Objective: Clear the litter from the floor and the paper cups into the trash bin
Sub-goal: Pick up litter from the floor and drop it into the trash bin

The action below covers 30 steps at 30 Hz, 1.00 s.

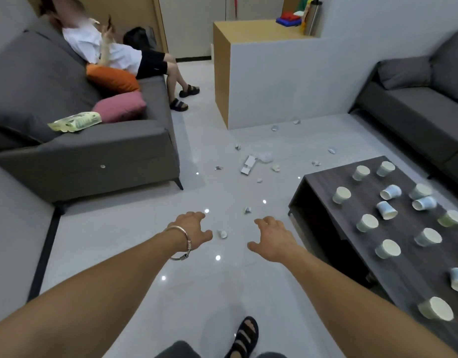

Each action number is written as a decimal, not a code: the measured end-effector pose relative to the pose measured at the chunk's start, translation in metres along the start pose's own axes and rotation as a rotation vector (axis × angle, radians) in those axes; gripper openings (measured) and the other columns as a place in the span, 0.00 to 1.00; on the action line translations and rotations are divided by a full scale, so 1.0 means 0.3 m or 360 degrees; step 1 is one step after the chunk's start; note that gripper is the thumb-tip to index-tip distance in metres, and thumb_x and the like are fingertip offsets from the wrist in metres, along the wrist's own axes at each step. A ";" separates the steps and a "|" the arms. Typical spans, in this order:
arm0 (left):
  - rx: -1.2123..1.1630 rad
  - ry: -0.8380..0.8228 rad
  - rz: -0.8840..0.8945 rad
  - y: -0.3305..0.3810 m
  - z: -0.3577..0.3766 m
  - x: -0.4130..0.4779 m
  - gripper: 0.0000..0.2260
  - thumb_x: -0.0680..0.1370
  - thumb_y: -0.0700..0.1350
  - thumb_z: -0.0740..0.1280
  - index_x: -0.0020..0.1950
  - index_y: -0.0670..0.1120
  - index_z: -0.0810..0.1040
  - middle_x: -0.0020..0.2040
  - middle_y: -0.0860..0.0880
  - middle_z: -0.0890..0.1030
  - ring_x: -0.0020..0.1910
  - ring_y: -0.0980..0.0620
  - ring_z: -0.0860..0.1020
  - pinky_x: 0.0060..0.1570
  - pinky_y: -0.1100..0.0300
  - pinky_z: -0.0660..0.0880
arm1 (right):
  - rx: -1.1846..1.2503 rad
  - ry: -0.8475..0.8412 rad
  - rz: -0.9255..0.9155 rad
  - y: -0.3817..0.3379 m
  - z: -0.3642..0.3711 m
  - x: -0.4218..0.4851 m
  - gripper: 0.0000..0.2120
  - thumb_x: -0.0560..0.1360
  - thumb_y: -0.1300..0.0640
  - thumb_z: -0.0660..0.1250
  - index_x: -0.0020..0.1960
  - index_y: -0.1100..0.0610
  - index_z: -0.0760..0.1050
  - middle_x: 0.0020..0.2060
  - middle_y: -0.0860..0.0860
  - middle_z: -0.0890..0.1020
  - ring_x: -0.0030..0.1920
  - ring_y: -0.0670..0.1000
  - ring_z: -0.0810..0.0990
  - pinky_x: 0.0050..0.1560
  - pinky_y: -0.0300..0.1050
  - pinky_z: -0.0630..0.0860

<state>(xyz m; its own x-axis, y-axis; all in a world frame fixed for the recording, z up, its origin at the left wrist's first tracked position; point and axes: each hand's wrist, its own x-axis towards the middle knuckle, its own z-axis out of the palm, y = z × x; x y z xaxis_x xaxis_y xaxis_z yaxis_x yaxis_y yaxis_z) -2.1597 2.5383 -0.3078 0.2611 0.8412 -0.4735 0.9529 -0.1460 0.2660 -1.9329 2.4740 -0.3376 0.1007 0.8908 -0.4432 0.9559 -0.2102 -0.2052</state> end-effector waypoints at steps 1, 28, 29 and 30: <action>-0.0017 0.0025 -0.0014 0.008 -0.037 0.061 0.30 0.76 0.58 0.62 0.75 0.49 0.60 0.72 0.47 0.65 0.70 0.45 0.65 0.67 0.48 0.66 | -0.0014 -0.0008 -0.0018 0.010 -0.030 0.062 0.37 0.75 0.38 0.63 0.78 0.51 0.54 0.75 0.52 0.59 0.73 0.56 0.60 0.68 0.55 0.66; -0.0430 -0.0691 -0.0402 -0.406 0.289 1.771 0.27 0.77 0.55 0.62 0.74 0.48 0.62 0.71 0.46 0.67 0.68 0.46 0.67 0.65 0.52 0.66 | 0.0030 -0.0732 0.0074 -0.023 0.412 1.865 0.38 0.73 0.36 0.64 0.76 0.50 0.55 0.72 0.52 0.63 0.69 0.56 0.65 0.61 0.53 0.69; -0.0440 -0.0713 -0.0428 -0.430 0.373 1.828 0.27 0.77 0.55 0.62 0.74 0.48 0.63 0.71 0.46 0.68 0.68 0.46 0.67 0.65 0.52 0.66 | 0.0034 -0.0768 0.0047 -0.008 0.508 1.934 0.38 0.73 0.37 0.64 0.76 0.51 0.55 0.71 0.52 0.64 0.68 0.56 0.65 0.62 0.54 0.69; -0.0463 -0.0708 -0.0460 -0.454 0.460 1.887 0.27 0.77 0.55 0.62 0.73 0.48 0.63 0.70 0.46 0.68 0.68 0.46 0.67 0.65 0.53 0.67 | 0.0034 -0.0788 0.0012 0.012 0.608 2.004 0.38 0.73 0.37 0.65 0.76 0.51 0.55 0.71 0.53 0.64 0.68 0.57 0.65 0.62 0.54 0.70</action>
<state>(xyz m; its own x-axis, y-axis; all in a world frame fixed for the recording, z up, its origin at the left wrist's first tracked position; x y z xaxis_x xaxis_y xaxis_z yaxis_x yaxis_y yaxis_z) -2.1204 2.9625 -0.7278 0.0971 0.5180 -0.8498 0.9299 0.2573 0.2630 -1.9193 2.9353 -0.7640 -0.0405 0.5918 -0.8051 0.9493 -0.2286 -0.2159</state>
